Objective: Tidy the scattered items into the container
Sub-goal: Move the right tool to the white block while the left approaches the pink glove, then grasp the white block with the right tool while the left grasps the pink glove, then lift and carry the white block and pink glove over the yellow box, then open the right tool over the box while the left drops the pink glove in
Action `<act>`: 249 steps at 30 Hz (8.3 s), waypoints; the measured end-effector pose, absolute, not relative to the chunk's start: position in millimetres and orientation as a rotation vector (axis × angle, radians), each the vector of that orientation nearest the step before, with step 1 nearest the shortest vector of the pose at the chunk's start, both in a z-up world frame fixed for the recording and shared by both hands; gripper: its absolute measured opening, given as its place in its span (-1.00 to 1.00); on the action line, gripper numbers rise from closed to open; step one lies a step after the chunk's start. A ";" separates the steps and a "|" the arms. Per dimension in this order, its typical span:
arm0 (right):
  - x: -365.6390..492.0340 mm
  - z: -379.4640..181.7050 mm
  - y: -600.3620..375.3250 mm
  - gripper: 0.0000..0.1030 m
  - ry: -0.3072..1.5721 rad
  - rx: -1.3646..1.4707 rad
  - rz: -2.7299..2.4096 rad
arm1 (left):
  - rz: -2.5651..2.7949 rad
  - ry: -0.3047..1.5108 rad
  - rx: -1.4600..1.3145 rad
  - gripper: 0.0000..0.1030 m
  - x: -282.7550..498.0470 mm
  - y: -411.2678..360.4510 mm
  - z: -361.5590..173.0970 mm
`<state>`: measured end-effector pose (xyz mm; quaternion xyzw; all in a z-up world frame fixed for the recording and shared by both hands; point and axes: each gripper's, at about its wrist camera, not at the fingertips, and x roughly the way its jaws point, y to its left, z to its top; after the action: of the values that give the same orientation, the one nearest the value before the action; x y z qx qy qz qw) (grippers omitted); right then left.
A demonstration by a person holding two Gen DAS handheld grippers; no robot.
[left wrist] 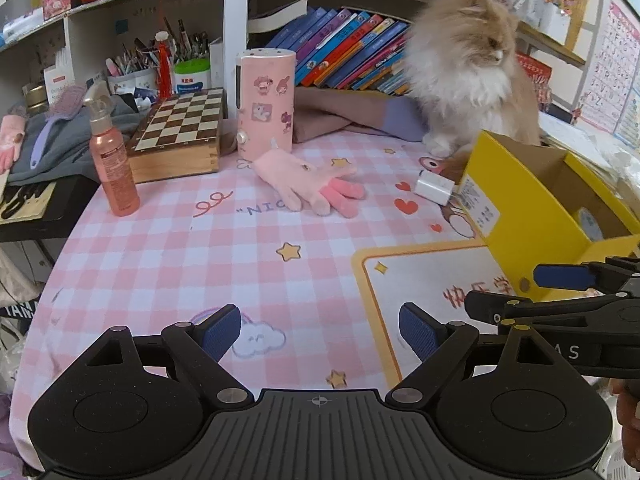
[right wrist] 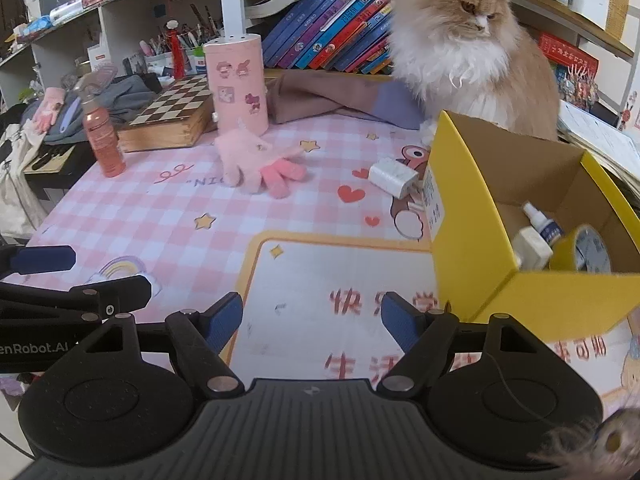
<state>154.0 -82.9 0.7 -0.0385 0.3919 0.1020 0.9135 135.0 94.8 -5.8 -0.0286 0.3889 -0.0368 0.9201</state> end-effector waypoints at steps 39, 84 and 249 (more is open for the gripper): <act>343.0 -46.5 -69.9 0.45 0.900 0.043 0.026 | -0.008 0.877 -0.065 0.72 322.2 113.0 -65.1; 399.8 -85.6 -90.2 0.22 0.752 0.270 -0.530 | -0.075 0.861 -0.054 -0.82 361.6 116.7 -53.5; 300.5 0.7 -353.0 0.22 0.881 -0.176 0.144 | -0.326 0.756 0.056 -0.69 301.3 -192.0 16.4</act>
<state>300.5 -353.0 0.7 -0.0849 0.4255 0.0695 0.8983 301.3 -192.0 16.4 0.0274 0.3675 -0.1585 0.9160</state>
